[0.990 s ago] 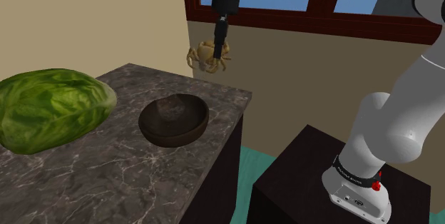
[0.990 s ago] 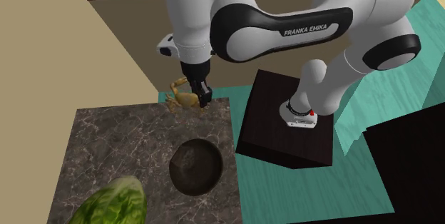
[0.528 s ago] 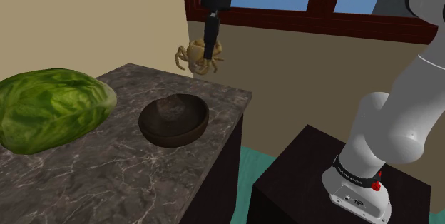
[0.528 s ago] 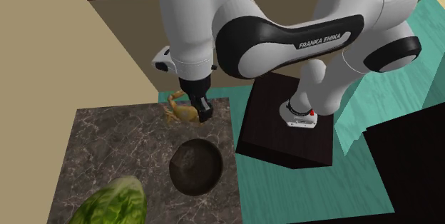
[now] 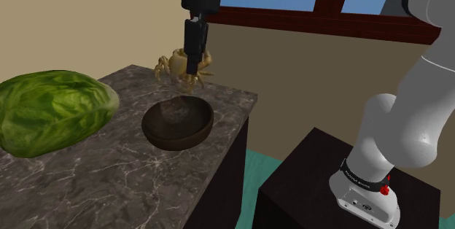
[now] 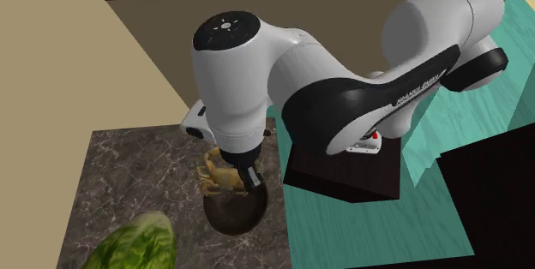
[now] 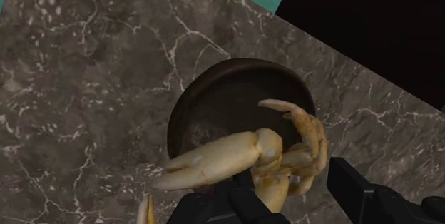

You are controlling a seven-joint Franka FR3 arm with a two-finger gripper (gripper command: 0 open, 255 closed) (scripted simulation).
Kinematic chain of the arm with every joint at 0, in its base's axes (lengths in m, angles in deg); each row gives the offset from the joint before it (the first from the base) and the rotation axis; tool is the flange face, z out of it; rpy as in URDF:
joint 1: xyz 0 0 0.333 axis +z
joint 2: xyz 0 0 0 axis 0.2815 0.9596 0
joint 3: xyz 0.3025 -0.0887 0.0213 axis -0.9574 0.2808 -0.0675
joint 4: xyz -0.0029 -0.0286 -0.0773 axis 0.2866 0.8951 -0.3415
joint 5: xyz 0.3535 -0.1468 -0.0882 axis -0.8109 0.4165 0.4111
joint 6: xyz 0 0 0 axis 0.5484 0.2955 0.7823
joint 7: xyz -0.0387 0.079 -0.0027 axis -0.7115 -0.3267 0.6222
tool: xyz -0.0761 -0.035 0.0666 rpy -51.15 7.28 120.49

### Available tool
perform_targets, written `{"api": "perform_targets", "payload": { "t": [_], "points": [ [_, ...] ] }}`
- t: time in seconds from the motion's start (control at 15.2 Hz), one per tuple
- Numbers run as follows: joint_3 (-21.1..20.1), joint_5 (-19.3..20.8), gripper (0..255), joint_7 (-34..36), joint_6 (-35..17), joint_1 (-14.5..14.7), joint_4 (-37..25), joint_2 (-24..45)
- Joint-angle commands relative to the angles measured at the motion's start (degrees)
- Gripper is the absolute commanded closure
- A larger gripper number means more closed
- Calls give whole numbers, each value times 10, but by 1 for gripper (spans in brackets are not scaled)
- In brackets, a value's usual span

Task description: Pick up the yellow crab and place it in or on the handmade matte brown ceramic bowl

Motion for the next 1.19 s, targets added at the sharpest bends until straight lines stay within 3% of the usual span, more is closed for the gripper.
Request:
{"api": "perform_targets", "payload": {
  "t": [0.0, 0.13, 1.12],
  "points": [
    [-19, 7, 255, 32, -6, 12, -20, 17],
    [-37, 16, 255, 64, -9, 26, -44, 37],
    [-37, 2, 255, 32, -125, 27, 103, 9]
  ]
}}
